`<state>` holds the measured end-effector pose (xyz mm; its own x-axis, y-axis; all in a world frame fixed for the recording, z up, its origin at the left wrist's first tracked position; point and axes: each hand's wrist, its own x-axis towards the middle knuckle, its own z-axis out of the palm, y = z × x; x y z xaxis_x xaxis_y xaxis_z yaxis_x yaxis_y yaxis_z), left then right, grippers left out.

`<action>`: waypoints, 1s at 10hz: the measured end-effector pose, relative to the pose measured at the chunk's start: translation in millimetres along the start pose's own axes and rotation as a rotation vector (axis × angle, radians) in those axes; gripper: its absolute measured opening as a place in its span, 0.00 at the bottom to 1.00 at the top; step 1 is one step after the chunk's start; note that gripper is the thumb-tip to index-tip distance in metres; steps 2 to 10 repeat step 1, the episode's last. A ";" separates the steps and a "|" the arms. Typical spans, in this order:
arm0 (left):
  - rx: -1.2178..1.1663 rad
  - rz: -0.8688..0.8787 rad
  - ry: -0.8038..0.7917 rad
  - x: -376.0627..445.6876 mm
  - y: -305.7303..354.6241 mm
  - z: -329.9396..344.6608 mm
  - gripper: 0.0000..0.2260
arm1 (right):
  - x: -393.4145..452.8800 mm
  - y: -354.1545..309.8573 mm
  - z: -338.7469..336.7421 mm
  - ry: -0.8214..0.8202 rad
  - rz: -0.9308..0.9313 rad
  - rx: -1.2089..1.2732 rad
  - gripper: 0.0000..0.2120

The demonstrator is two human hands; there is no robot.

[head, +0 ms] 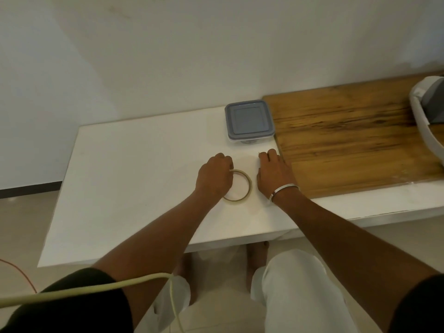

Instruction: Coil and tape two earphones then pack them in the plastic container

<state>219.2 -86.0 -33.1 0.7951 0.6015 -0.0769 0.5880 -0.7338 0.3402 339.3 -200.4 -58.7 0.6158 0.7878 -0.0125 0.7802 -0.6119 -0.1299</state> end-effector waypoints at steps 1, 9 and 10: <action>-0.007 0.033 0.057 -0.8 0.8 0.3 0.11 | -1.8 -0.2 4.5 0.113 -0.003 -0.044 0.12; -0.007 0.033 0.057 -0.8 0.8 0.3 0.11 | -1.8 -0.2 4.5 0.113 -0.003 -0.044 0.12; -0.007 0.033 0.057 -0.8 0.8 0.3 0.11 | -1.8 -0.2 4.5 0.113 -0.003 -0.044 0.12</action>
